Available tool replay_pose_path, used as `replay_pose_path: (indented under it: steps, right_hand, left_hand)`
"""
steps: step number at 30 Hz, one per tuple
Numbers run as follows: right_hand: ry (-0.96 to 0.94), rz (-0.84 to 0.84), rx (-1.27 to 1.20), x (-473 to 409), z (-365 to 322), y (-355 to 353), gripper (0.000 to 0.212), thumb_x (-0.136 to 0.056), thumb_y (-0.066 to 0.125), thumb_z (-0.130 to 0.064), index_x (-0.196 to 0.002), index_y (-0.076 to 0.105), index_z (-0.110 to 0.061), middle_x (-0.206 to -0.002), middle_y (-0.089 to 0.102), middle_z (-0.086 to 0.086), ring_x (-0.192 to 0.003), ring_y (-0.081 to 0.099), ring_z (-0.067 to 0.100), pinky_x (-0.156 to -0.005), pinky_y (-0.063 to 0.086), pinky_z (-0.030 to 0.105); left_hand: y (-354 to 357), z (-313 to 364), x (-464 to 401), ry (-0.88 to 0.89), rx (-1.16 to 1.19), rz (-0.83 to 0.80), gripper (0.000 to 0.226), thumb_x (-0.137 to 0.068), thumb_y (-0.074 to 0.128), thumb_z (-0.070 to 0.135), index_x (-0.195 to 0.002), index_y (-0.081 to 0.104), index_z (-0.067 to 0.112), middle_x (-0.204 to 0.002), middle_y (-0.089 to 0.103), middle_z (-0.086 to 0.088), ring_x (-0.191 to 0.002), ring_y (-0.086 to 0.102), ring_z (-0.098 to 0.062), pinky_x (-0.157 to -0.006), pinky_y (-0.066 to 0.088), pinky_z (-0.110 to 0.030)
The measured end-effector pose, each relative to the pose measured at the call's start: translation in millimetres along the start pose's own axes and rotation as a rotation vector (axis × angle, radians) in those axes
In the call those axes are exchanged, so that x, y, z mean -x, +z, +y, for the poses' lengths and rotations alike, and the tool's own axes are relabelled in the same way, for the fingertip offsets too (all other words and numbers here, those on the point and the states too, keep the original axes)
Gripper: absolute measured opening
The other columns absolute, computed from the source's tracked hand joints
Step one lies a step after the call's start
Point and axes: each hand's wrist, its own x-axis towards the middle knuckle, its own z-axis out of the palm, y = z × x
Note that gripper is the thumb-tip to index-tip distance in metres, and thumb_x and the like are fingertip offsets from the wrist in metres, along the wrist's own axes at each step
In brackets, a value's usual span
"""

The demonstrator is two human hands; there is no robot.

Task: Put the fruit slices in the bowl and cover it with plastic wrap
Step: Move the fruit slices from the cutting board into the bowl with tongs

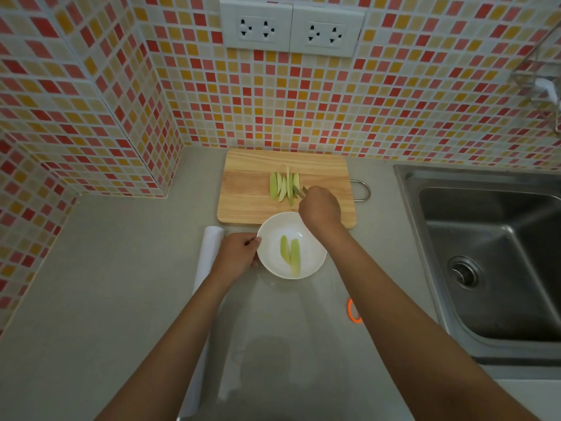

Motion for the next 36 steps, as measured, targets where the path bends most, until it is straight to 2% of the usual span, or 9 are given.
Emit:
replay_pose_path:
  steps: [6,9,14,16,19,25,31,34,36]
  right_hand:
    - [-0.012,0.011,0.059,-18.3,2.0,12.2,0.021,-0.085,0.045,0.007,-0.087,0.063,-0.003,-0.099,0.068,0.016,-0.089,0.064,0.032,-0.062,0.038,0.029]
    - [-0.024,0.018,0.067,-21.0,-0.3,12.6,0.024,-0.086,0.044,0.009,-0.093,0.065,0.001,-0.1,0.068,0.017,-0.09,0.065,0.032,-0.062,0.039,0.03]
    - [-0.022,0.094,-0.029,12.0,4.1,-2.4,0.028,-0.089,0.043,0.002,-0.064,0.05,-0.006,-0.068,0.054,0.007,-0.07,0.053,0.026,-0.049,0.028,0.026]
    - [-0.049,0.117,-0.073,47.1,12.2,-7.9,0.029,-0.093,0.044,-0.008,-0.064,0.043,-0.009,-0.064,0.047,0.004,-0.065,0.048,0.023,-0.045,0.022,0.027]
    - [-0.139,0.062,-0.074,106.0,28.2,-7.6,0.024,-0.095,0.045,-0.019,-0.074,0.051,-0.009,-0.069,0.055,0.009,-0.064,0.052,0.026,-0.051,0.026,0.029]
    - [-0.085,-0.162,0.176,153.5,38.7,14.6,0.029,-0.098,0.038,-0.024,-0.103,0.061,-0.007,-0.104,0.066,0.011,-0.097,0.062,0.027,-0.068,0.036,0.03]
    - [-0.086,0.097,-0.004,108.7,19.5,-11.0,0.027,-0.094,0.044,-0.024,-0.079,0.057,-0.006,-0.076,0.06,0.011,-0.067,0.052,0.028,-0.057,0.028,0.028]
    - [-0.026,0.102,-0.06,58.0,2.3,-11.8,0.029,-0.092,0.046,-0.014,-0.065,0.047,-0.006,-0.063,0.045,0.002,-0.065,0.047,0.024,-0.047,0.023,0.027]
    - [-0.019,0.056,-0.049,28.2,-5.9,-3.6,0.027,-0.09,0.046,-0.006,-0.064,0.049,-0.005,-0.065,0.05,0.001,-0.07,0.054,0.028,-0.047,0.026,0.025]
  left_hand:
    - [-0.7,-0.9,-1.7,-0.002,0.011,0.0,0.029,-0.096,0.049,0.018,-0.09,0.072,0.002,-0.061,0.065,-0.009,-0.05,0.057,-0.01,-0.063,0.05,-0.024]
    - [-0.6,-0.9,-3.3,-0.004,0.013,0.001,0.029,-0.096,0.049,0.018,-0.089,0.072,0.001,-0.057,0.063,-0.006,-0.05,0.056,-0.01,-0.064,0.051,-0.028]
    - [-1.5,-0.8,-5.0,-0.003,0.016,-0.011,0.029,-0.095,0.049,0.019,-0.089,0.073,0.003,-0.058,0.064,-0.006,-0.05,0.058,-0.011,-0.068,0.053,-0.031]
    - [-1.9,-1.5,-5.3,-0.01,0.017,-0.011,0.029,-0.095,0.049,0.019,-0.09,0.073,0.003,-0.059,0.065,-0.007,-0.05,0.058,-0.011,-0.068,0.053,-0.032]
    - [-1.8,-1.5,-5.5,-0.014,0.01,-0.016,0.031,-0.095,0.049,0.018,-0.089,0.07,-0.003,-0.061,0.065,-0.01,-0.051,0.057,-0.012,-0.069,0.052,-0.033]
    - [-1.1,1.4,-5.5,0.003,-0.002,-0.011,0.032,-0.095,0.049,0.017,-0.087,0.07,-0.005,-0.068,0.068,-0.019,-0.056,0.058,-0.017,-0.07,0.052,-0.036]
    - [0.1,2.2,-5.5,-0.01,-0.013,-0.02,0.033,-0.095,0.048,0.016,-0.085,0.067,-0.009,-0.058,0.061,-0.007,-0.053,0.055,-0.014,-0.061,0.046,-0.026]
    - [0.2,1.5,-5.4,-0.011,-0.015,-0.021,0.034,-0.096,0.048,0.017,-0.086,0.068,-0.009,-0.058,0.061,-0.007,-0.054,0.055,-0.014,-0.063,0.046,-0.027]
    - [-0.1,0.9,-5.4,-0.011,-0.011,-0.019,0.034,-0.096,0.048,0.018,-0.087,0.068,-0.008,-0.057,0.061,-0.008,-0.054,0.056,-0.014,-0.065,0.047,-0.028]
